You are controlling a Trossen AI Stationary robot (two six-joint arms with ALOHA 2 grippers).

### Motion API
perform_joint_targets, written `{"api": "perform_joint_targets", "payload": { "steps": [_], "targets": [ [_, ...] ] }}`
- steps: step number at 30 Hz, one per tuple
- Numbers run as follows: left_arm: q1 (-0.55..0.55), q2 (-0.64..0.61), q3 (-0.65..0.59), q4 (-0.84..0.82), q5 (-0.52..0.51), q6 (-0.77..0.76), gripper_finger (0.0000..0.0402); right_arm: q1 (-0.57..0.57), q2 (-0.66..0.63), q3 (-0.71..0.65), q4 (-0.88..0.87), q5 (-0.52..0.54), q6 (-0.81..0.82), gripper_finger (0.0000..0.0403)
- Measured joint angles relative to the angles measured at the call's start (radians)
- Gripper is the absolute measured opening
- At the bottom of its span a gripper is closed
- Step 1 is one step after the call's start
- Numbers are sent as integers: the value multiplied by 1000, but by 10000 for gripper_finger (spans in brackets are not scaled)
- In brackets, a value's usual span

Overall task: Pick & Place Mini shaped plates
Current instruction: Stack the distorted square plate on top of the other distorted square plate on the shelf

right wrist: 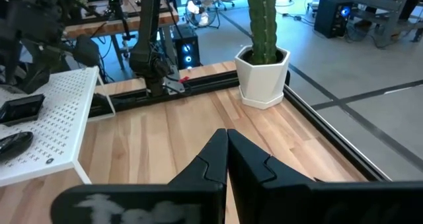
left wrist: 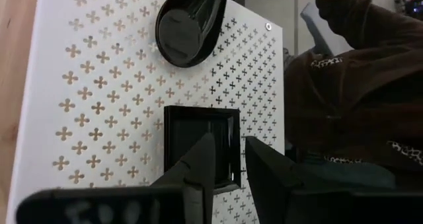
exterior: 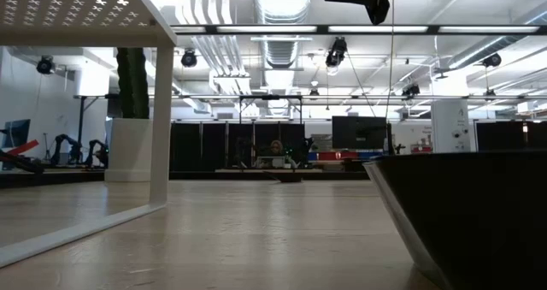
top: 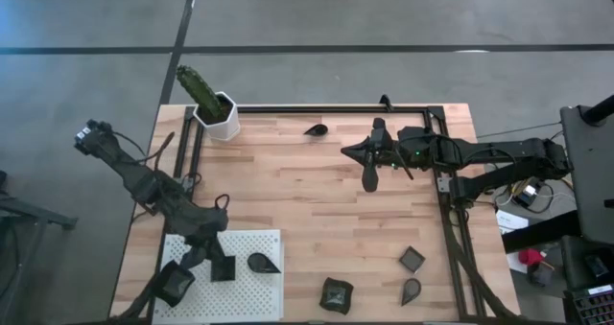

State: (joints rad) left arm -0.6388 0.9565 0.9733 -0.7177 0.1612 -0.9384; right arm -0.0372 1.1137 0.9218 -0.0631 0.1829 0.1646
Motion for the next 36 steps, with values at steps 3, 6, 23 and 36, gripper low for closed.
{"api": "perform_joint_targets", "payload": {
  "steps": [3, 6, 23, 36],
  "targets": [
    [0, 0, 6, -1, -3, 13, 76, 0, 0, 0, 0, 0, -1, 8],
    [2, 0, 10, -2, -30, 48, 76, 0, 0, 0, 0, 0, -5, 8],
    [35, -10, 7, 0, -806, 272, 76, 94, 0, 0, -266, -63, 263, 8],
    [35, 7, -3, 3, -992, 318, 76, 279, 3, -26, -645, -52, 685, 8]
  ]
}}
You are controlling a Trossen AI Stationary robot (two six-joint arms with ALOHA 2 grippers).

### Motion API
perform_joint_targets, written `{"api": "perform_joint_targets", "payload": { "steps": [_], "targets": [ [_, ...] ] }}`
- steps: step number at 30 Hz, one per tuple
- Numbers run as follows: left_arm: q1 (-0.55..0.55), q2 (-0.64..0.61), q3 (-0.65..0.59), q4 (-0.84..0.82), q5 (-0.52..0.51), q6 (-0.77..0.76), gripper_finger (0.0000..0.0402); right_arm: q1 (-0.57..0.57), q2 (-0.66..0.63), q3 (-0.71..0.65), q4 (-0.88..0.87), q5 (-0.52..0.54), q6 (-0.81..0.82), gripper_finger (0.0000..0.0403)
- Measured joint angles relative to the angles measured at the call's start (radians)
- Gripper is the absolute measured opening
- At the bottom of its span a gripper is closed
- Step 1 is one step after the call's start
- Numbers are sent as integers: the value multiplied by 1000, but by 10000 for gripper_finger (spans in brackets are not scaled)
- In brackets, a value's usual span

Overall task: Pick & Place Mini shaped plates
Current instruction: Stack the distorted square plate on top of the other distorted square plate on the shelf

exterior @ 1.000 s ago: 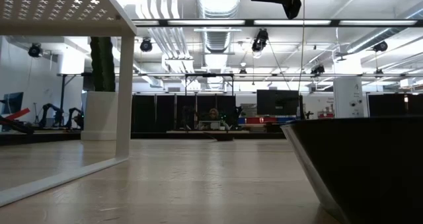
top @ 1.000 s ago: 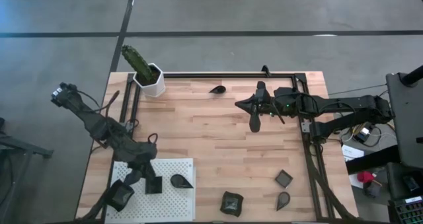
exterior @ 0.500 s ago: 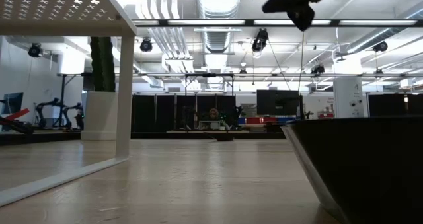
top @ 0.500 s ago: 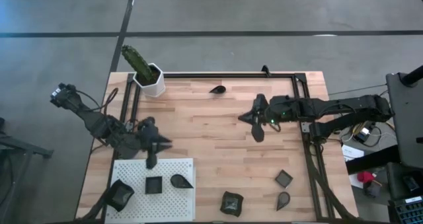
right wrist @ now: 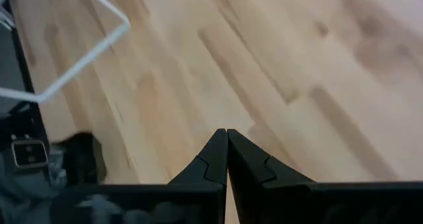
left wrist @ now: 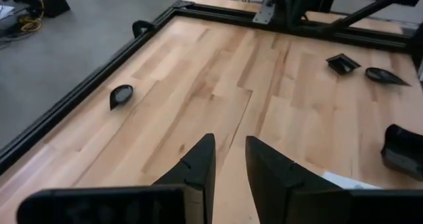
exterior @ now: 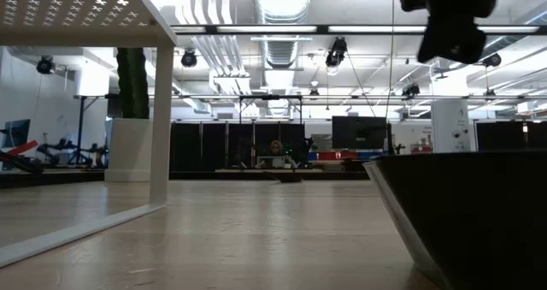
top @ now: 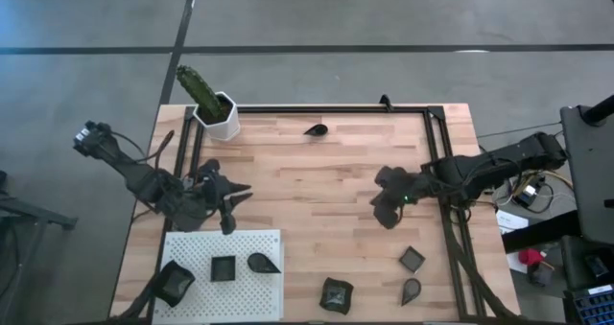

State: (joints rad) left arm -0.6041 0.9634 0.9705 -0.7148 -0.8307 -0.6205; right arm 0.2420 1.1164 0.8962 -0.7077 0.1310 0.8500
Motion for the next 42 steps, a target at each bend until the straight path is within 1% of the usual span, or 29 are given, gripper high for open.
{"api": "perform_joint_targets", "payload": {
  "steps": [4, 7, 9, 13, 17, 22, 24, 29, 35, 42],
  "targets": [
    [0, 13, -16, 1, 0, 7, 78, 58, 0, -33, 2, 0, 83, 8],
    [0, 15, -21, 5, 0, 8, 76, 88, 1, -66, 26, 0, 99, 8],
    [0, 15, -21, 6, -1, 10, 76, 106, 6, -82, 79, 2, 89, 8],
    [0, 15, -21, 7, -1, 21, 78, 148, 54, -94, 205, 2, -27, 8],
    [0, 15, -21, 8, -1, 24, 76, 186, 156, -79, 290, -5, -144, 8],
    [0, 15, -21, 8, -1, 24, 78, 215, 291, -27, 309, -29, -267, 8],
    [0, 15, -21, 8, -1, 24, 76, 226, 337, -6, 352, -35, -318, 8],
    [0, 15, -21, 8, -1, 30, 78, 261, 424, 43, 464, -124, -444, 8],
    [0, 14, -22, 8, 1, 53, 76, 291, 502, 100, 478, -134, -460, 8],
    [0, 14, -21, 12, 2, 89, 76, 295, 590, 178, 472, -140, -462, 9]
  ]
}}
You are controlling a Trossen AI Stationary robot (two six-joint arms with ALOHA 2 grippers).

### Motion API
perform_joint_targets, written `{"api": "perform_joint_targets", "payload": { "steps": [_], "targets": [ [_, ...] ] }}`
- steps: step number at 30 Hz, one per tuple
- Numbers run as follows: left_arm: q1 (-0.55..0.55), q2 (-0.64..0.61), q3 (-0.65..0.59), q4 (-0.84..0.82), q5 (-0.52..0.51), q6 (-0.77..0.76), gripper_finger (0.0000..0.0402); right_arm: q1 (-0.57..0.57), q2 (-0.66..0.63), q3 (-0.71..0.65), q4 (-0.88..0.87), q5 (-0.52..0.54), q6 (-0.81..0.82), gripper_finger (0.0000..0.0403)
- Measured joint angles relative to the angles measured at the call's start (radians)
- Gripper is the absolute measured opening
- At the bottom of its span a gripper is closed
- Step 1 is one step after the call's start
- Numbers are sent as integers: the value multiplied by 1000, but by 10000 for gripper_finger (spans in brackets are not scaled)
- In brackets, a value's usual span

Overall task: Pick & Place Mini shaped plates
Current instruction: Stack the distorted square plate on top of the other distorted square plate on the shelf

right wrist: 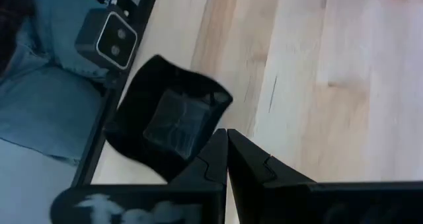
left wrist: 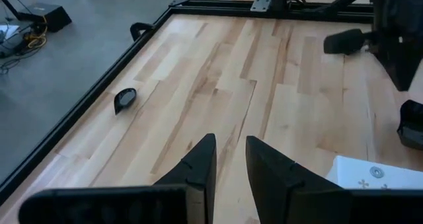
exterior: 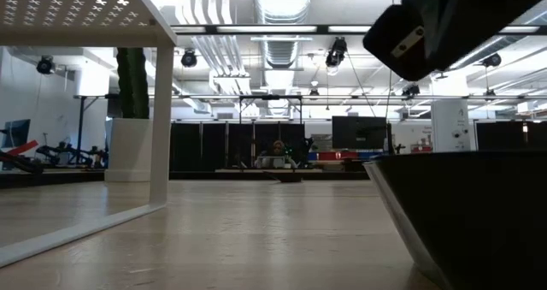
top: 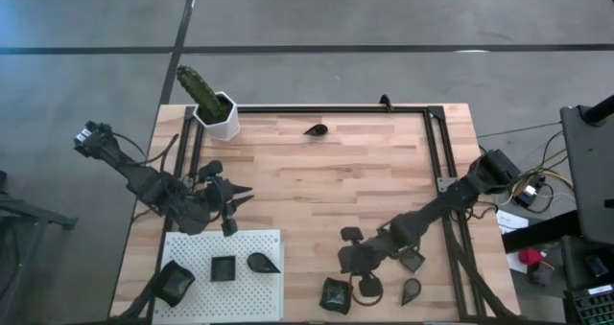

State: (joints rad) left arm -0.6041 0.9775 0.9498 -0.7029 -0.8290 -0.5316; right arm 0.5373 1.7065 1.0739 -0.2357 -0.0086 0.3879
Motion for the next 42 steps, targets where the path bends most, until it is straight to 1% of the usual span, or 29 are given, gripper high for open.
{"api": "perform_joint_targets", "payload": {
  "steps": [4, 8, 13, 18, 23, 29, 38, 42],
  "targets": [
    [0, 0, 1, 3, 0, -1, 78, 3, 32, 51, -3, 0, -11, 18],
    [0, 0, 0, 3, 0, -1, 77, 9, 60, 86, -49, 0, -22, 47],
    [0, 0, -1, 6, 1, -2, 78, 8, 78, 94, -50, -38, -21, 90],
    [0, 0, -1, 7, 1, -2, 76, 14, 87, 80, -48, -45, 24, 111],
    [0, 0, -2, 6, 1, 7, 78, 15, 123, 79, -40, -44, 57, 113],
    [0, 0, -2, 7, 1, 8, 77, 15, 170, 78, -41, -44, 65, 105],
    [-1, 0, -2, 7, 2, 8, 77, 15, 180, 78, -30, -45, 77, 93],
    [-1, 0, -2, 7, 2, 8, 78, 15, 180, 78, -23, -45, 77, 94]
  ]
}}
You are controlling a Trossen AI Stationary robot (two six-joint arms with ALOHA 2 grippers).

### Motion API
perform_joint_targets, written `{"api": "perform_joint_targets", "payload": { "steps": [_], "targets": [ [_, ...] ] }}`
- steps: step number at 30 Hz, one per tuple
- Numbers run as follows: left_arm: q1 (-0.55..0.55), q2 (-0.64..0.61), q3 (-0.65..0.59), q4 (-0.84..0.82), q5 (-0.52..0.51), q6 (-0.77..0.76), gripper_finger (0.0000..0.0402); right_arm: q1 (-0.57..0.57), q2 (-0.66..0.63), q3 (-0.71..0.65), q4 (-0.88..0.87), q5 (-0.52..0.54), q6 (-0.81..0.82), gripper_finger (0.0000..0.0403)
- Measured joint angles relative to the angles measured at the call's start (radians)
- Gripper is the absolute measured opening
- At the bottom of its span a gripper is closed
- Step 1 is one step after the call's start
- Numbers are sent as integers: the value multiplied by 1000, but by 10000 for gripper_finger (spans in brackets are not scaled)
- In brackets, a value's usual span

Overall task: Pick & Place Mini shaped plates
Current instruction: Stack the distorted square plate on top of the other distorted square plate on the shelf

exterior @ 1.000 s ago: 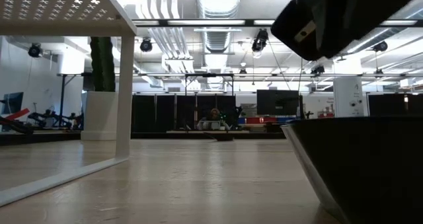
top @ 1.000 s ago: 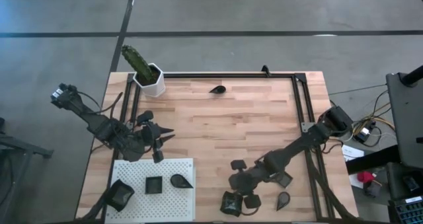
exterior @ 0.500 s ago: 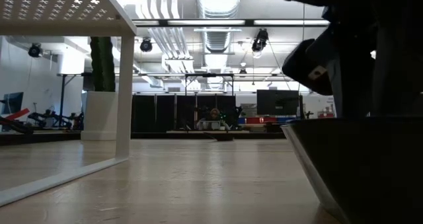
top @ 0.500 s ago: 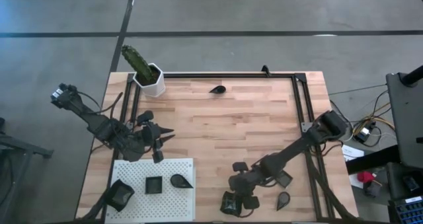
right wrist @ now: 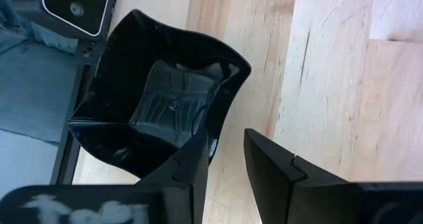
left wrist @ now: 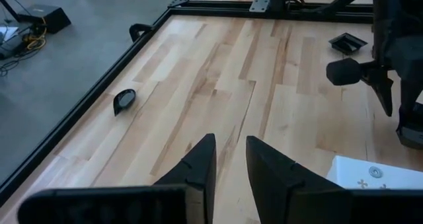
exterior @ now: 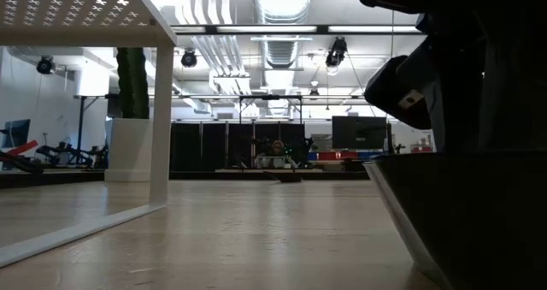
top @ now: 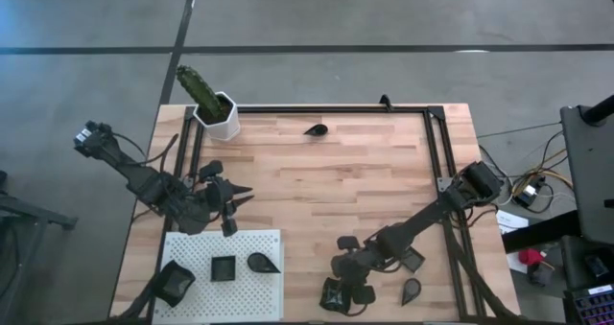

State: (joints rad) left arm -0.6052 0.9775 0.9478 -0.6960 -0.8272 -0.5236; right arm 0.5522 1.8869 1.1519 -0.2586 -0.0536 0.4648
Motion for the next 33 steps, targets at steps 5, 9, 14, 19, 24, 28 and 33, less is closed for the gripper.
{"api": "perform_joint_targets", "payload": {
  "steps": [5, 9, 14, 19, 24, 28, 33],
  "targets": [
    [0, 0, 0, 0, 0, 0, 77, 0, 0, -10, 13, 0, 0, 101],
    [0, 0, 0, 0, 0, 0, 78, 0, 0, -35, 69, 1, 4, 102],
    [0, 0, 0, 0, 0, 1, 77, 0, 0, -72, 120, 1, 7, 92],
    [0, 0, 0, 0, 0, 1, 77, 0, 0, -86, 119, 2, 7, 81],
    [0, 0, 0, 0, 0, 1, 78, -1, 0, -89, 120, 3, 7, 68],
    [0, 0, 0, 0, 0, 1, 76, -1, 0, -87, 120, 5, 7, 35],
    [1, 0, 0, 0, 0, 1, 78, 0, -1, -81, 120, 48, 7, 11]
  ]
}}
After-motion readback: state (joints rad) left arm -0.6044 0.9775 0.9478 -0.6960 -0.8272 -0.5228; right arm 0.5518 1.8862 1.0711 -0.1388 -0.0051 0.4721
